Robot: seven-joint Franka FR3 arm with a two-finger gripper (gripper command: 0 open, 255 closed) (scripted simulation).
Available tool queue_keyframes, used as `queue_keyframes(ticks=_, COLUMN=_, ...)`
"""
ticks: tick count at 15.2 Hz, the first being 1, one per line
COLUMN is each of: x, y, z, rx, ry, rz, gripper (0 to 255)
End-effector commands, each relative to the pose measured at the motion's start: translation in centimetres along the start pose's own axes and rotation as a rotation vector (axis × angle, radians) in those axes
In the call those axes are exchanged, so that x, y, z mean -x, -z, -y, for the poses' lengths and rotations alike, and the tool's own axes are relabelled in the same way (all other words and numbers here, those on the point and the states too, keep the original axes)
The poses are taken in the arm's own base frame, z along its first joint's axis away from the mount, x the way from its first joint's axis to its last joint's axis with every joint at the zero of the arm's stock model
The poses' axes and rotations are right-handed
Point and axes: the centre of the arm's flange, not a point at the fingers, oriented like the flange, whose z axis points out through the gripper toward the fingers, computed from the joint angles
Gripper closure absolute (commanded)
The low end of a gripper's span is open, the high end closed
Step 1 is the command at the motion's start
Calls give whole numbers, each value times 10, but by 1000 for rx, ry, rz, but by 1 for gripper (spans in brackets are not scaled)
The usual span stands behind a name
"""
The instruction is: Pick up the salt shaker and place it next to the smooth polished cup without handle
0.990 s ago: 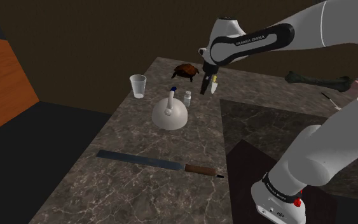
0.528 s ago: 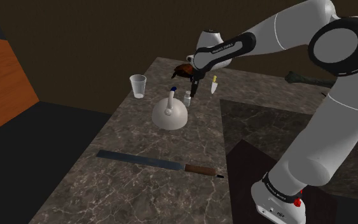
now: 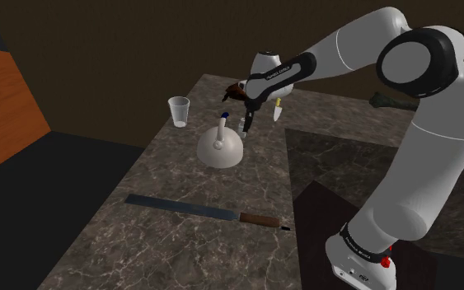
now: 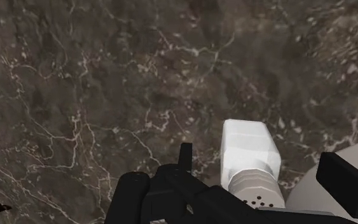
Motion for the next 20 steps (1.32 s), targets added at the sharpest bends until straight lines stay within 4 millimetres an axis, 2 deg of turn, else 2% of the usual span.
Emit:
queue_keyframes(ticks=1, x=1, y=-7, z=1, rx=0, ry=0, rz=0, gripper=0)
queue_keyframes(ticks=8, x=1, y=-7, z=1, rx=0, ry=0, rz=0, gripper=0)
queue_keyframes(ticks=9, x=1, y=-7, z=1, rx=0, ry=0, rz=0, gripper=255)
queue_keyframes(ticks=18, x=1, y=-7, z=1, rx=0, ry=0, rz=0, gripper=255)
queue_keyframes(ticks=20, x=0, y=3, z=0, rx=0, ry=0, rz=0, gripper=255)
